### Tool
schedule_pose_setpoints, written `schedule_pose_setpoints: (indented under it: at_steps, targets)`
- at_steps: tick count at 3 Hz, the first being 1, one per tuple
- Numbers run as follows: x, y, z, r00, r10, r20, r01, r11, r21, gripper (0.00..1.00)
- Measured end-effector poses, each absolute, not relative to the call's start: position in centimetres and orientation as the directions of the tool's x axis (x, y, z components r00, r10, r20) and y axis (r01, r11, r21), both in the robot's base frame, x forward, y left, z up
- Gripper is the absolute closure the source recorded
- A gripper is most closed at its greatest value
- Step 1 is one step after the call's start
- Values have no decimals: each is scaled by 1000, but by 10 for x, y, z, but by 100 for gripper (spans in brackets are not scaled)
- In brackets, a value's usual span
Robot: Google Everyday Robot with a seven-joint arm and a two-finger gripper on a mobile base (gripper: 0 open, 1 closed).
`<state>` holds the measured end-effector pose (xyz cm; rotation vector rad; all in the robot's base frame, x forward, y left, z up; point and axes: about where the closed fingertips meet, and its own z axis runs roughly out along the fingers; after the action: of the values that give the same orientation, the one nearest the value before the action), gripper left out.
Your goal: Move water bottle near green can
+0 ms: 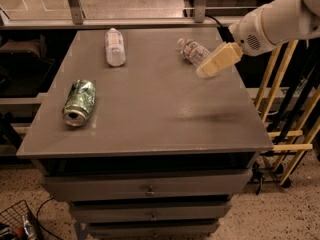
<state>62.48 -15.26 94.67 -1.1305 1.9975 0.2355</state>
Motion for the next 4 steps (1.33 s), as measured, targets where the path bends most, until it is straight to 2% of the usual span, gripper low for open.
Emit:
schedule_pose_setpoints:
  at_steps: [2, 4]
  targets:
    - [681, -157, 921, -320, -549, -772, -723, 669, -176, 0]
    - [728, -160, 887, -359, -514, -779, -712, 690, -127, 0]
